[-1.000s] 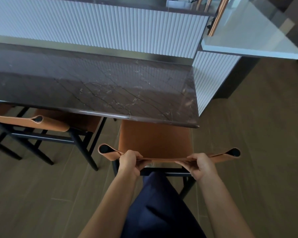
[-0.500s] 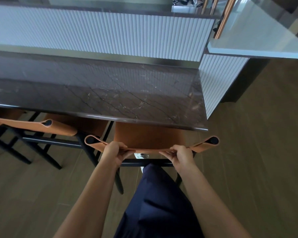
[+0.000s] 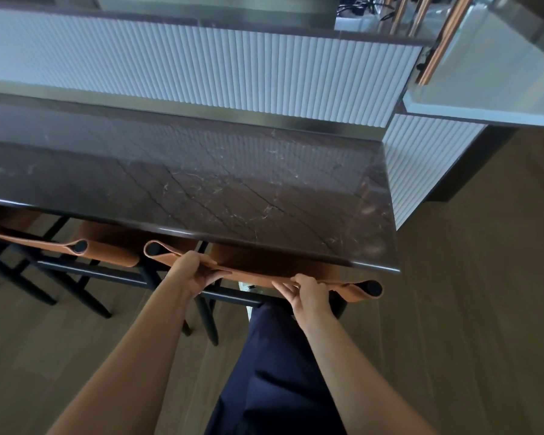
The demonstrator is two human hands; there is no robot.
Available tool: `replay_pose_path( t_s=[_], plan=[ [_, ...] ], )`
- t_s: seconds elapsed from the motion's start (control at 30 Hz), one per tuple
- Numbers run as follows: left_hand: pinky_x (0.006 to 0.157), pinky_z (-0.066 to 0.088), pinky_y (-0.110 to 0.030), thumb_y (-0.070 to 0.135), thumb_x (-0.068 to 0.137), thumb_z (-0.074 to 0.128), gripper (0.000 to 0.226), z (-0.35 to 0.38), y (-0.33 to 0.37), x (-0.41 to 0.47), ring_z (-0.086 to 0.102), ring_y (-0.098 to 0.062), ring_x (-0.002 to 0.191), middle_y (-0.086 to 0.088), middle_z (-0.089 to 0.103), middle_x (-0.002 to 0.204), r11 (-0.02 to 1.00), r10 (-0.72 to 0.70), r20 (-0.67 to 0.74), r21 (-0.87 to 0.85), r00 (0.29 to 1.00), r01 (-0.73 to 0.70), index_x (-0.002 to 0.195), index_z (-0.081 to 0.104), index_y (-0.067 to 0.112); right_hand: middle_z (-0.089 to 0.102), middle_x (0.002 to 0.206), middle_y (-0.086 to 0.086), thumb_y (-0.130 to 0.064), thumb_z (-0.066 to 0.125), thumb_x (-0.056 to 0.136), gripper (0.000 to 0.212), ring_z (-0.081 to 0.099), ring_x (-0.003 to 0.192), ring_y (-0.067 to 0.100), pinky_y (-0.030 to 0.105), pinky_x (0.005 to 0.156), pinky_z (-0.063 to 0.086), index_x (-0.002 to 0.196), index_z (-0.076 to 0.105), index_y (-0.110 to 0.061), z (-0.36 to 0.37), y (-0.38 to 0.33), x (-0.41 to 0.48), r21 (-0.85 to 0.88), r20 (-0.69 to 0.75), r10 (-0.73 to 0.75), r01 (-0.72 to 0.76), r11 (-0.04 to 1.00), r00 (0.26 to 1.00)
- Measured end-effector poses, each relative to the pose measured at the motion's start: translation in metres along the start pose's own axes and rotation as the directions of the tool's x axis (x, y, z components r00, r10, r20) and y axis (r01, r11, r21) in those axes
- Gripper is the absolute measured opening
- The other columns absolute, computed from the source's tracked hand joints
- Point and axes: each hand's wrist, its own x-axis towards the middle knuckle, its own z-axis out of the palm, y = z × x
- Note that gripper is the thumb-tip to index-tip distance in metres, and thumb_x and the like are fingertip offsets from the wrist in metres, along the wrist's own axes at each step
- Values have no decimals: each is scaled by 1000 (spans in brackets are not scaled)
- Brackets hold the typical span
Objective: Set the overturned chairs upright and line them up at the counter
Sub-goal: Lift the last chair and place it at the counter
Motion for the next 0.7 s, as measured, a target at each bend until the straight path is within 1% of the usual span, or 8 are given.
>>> replay_pose_path(
  t_s=[0.13,0.2,0.23,0.27,0.33,0.5,0.6,0.7],
  plan=[
    [85,49,-59,-16,90,30,21,6,7,13,54,-46,94,-21,55,92,999,-24,-16,-46,1000,23,89,45,-2,53,105,26,18,48,87,57,65,86,34,39,50,59,139,36,-2,10,-7,10,22,-26,-6,7,1000,1000],
    [65,56,-54,-17,89,29,21,6,9,14,56,-46,85,-22,55,91,998,-44,-10,-49,999,43,91,45,-3,53,104,26,19,47,86,57,65,85,34,38,48,58,138,37,-2,13,-9,11,21,-53,-1,2,1000,999],
    [63,56,-53,-17,88,29,22,5,11,15,56,-46,83,-22,55,92,998,-52,-6,-45,999,52,91,46,-4,53,103,26,19,47,87,57,64,86,34,39,48,59,138,37,-3,15,-9,11,26,-65,10,-9,1000,998],
    [68,56,-54,-17,88,28,22,5,12,17,56,-47,82,-23,55,94,997,-58,-5,-41,998,58,92,46,-4,52,102,25,19,47,87,57,64,89,35,40,48,59,138,37,-4,17,-10,11,34,-74,22,-20,999,997],
    [87,50,-59,-17,89,29,23,3,14,21,56,-47,85,-25,54,98,997,-72,-11,-31,997,72,95,46,-3,52,103,25,18,48,87,57,63,99,37,42,50,60,139,37,-5,21,-11,10,35,-92,47,-44,998,995],
    [78,48,-60,-17,89,32,24,4,18,25,56,-49,99,-26,54,102,993,-118,-32,-29,993,117,101,46,-2,53,98,23,15,50,89,47,62,104,37,44,64,58,132,44,-2,26,-16,8,16,-129,94,-92,996,987],
    [78,48,-59,-17,88,34,32,3,19,28,58,-49,104,-27,55,104,989,-147,-39,-32,988,146,115,43,-3,53,96,22,13,51,89,39,63,92,34,43,65,58,124,46,-4,29,-16,9,-14,-157,98,-101,995,983],
    [73,49,-59,-17,87,34,32,2,19,30,58,-51,106,-29,55,103,988,-150,-36,-40,988,148,115,43,-4,53,95,21,13,51,89,33,62,84,30,42,66,59,116,46,-5,29,-15,9,-13,-158,100,-104,995,982]
  ],
)
